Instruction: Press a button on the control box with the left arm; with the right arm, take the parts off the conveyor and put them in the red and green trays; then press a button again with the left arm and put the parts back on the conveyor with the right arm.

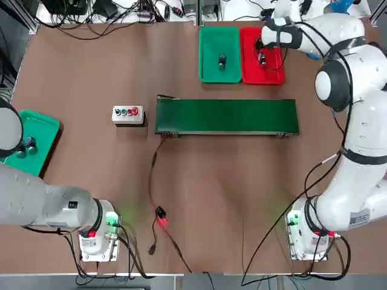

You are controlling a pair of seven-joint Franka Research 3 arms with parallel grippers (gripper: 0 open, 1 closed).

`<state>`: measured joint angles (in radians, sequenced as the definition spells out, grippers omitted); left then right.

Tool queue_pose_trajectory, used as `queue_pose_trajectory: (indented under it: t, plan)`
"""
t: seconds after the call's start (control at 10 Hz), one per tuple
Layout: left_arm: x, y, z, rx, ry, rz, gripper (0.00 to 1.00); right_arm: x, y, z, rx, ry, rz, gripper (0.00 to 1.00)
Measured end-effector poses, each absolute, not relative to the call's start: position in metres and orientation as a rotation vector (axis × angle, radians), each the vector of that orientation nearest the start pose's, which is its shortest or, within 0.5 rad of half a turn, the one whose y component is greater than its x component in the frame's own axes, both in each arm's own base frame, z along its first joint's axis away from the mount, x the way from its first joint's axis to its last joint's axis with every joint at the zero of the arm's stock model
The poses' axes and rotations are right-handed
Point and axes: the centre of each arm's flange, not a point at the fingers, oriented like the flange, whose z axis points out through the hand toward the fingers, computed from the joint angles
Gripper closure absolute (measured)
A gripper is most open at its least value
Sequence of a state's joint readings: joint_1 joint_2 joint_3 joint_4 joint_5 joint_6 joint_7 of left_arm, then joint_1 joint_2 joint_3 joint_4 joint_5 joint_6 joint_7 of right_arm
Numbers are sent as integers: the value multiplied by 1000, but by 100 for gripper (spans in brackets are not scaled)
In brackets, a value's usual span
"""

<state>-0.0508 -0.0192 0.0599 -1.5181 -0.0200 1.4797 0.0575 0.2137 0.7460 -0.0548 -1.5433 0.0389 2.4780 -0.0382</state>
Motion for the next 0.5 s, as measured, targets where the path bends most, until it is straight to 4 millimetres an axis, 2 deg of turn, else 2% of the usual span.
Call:
queue_pose_trajectory:
  t: [0.3,0.5]
  plan:
    - [540,7,652,-3163,67,30,0,716,121,224,-3109,-292,-322,1]
    - [540,7,652,-3163,66,29,0,715,121,206,-3112,-293,-319,1]
